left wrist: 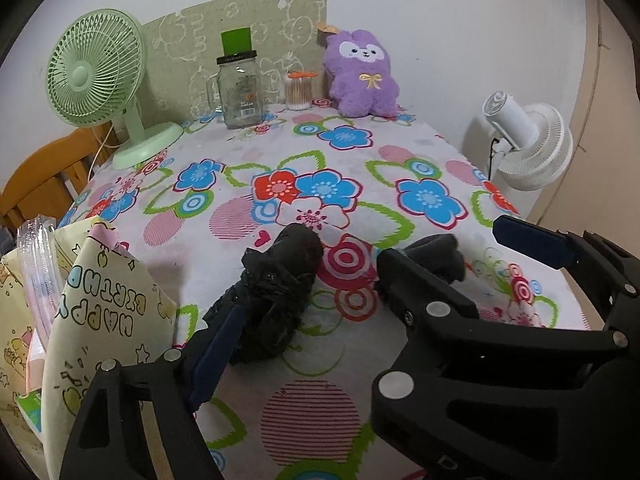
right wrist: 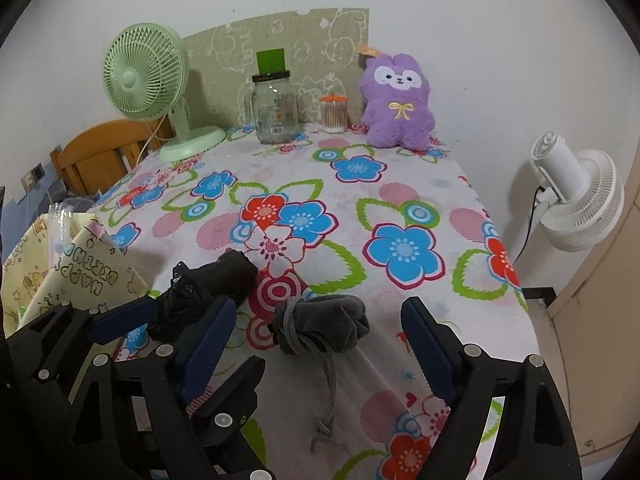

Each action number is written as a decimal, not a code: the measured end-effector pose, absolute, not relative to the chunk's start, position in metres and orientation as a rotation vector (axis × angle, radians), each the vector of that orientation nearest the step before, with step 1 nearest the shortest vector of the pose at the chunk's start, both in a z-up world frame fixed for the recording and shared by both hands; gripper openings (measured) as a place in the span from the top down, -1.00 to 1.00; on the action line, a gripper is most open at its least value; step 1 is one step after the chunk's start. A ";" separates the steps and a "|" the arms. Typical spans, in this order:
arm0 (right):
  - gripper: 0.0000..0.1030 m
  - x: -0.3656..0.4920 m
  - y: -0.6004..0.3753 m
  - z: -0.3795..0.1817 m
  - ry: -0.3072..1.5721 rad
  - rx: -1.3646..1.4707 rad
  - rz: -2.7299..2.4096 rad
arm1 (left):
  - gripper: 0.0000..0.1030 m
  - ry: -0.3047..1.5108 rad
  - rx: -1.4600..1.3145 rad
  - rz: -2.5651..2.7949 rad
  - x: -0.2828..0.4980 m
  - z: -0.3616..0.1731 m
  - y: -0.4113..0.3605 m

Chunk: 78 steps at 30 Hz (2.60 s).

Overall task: Organize soft objects
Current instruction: 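Grasp the black wrapped item with the left tool while the right tool grasps the grey pouch, then lift and carry the black item and grey pouch over the fabric box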

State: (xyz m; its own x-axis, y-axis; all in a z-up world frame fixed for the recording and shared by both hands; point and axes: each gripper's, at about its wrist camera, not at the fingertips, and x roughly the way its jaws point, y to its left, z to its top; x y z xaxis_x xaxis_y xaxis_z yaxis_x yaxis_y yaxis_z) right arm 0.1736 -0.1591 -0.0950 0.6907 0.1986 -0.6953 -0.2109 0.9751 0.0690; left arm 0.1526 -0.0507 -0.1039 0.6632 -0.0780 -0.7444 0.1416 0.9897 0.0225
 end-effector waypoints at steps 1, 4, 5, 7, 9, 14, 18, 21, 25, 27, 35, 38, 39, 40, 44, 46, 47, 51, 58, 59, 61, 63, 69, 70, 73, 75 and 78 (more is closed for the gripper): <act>-0.64 0.175 -0.158 -0.097 0.782 -0.020 0.230 | -0.66 0.840 0.082 -0.118 0.155 -0.106 -0.050; -0.50 0.182 -0.156 -0.102 0.806 -0.025 0.232 | -0.66 0.851 0.085 -0.099 0.161 -0.112 -0.046; -0.44 0.185 -0.156 -0.105 0.819 -0.025 0.228 | -0.66 0.856 0.088 -0.088 0.164 -0.114 -0.045; -0.39 0.188 -0.156 -0.110 0.838 -0.020 0.224 | -0.66 0.864 0.088 -0.068 0.168 -0.118 -0.041; -0.37 0.192 -0.156 -0.115 0.854 -0.011 0.219 | -0.66 0.868 0.085 -0.057 0.172 -0.121 -0.038; -0.22 0.197 -0.153 -0.120 0.874 -0.018 0.218 | -0.65 0.871 0.090 -0.042 0.177 -0.127 -0.037; -0.19 0.199 -0.151 -0.121 0.871 -0.027 0.214 | -0.60 0.864 0.087 -0.037 0.179 -0.129 -0.036; -0.18 0.199 -0.152 -0.122 0.870 -0.024 0.214 | -0.44 0.864 0.081 -0.018 0.181 -0.129 -0.033; -0.17 0.199 -0.153 -0.122 0.872 -0.013 0.214 | -0.08 0.862 0.081 0.022 0.184 -0.129 -0.029; -0.16 0.199 -0.153 -0.121 0.872 -0.009 0.214 | -0.01 0.865 0.080 0.033 0.184 -0.130 -0.027; -0.08 0.195 -0.153 -0.118 0.872 0.012 0.224 | 0.20 0.872 0.066 0.030 0.181 -0.127 -0.024; -0.05 0.193 -0.154 -0.117 0.876 0.026 0.233 | 0.23 0.876 0.058 0.016 0.177 -0.126 -0.024; -0.05 0.192 -0.153 -0.117 0.881 0.030 0.237 | 0.24 0.876 0.056 0.011 0.176 -0.126 -0.024; -0.04 0.191 -0.153 -0.117 0.884 0.033 0.239 | 0.24 0.877 0.052 0.006 0.174 -0.125 -0.024; -0.02 0.186 -0.154 -0.115 0.881 0.038 0.235 | 0.26 0.881 0.035 -0.013 0.168 -0.123 -0.025; -0.01 0.183 -0.154 -0.114 0.878 0.046 0.236 | 0.27 0.883 0.025 -0.021 0.165 -0.121 -0.025; -0.01 0.181 -0.155 -0.112 0.874 0.048 0.235 | 0.27 0.883 0.020 -0.026 0.164 -0.121 -0.025; -0.01 0.175 -0.155 -0.109 0.865 0.052 0.233 | 0.27 0.886 0.017 -0.044 0.158 -0.118 -0.026; 0.00 0.162 -0.158 -0.103 0.856 0.060 0.225 | 0.28 0.877 0.023 -0.063 0.145 -0.112 -0.028; 0.00 0.159 -0.158 -0.102 0.852 0.058 0.225 | 0.28 0.876 0.024 -0.064 0.143 -0.111 -0.028; 0.00 0.156 -0.158 -0.100 0.847 0.058 0.224 | 0.28 0.871 0.027 -0.068 0.140 -0.109 -0.029; 0.00 0.150 -0.158 -0.097 0.839 0.059 0.222 | 0.28 0.865 0.031 -0.073 0.135 -0.106 -0.029; 0.00 0.136 -0.160 -0.088 0.816 0.059 0.212 | 0.28 0.852 0.038 -0.094 0.121 -0.098 -0.031; 0.00 0.133 -0.160 -0.086 0.811 0.058 0.210 | 0.28 0.846 0.042 -0.094 0.118 -0.096 -0.031; 0.00 0.126 -0.160 -0.082 0.799 0.060 0.207 | 0.28 0.833 0.045 -0.101 0.111 -0.091 -0.032; 0.00 0.121 -0.160 -0.078 0.790 0.059 0.204 | 0.28 0.826 0.045 -0.107 0.106 -0.088 -0.032; 0.00 0.113 -0.160 -0.072 0.777 0.054 0.200 | 0.28 0.813 0.046 -0.113 0.098 -0.083 -0.032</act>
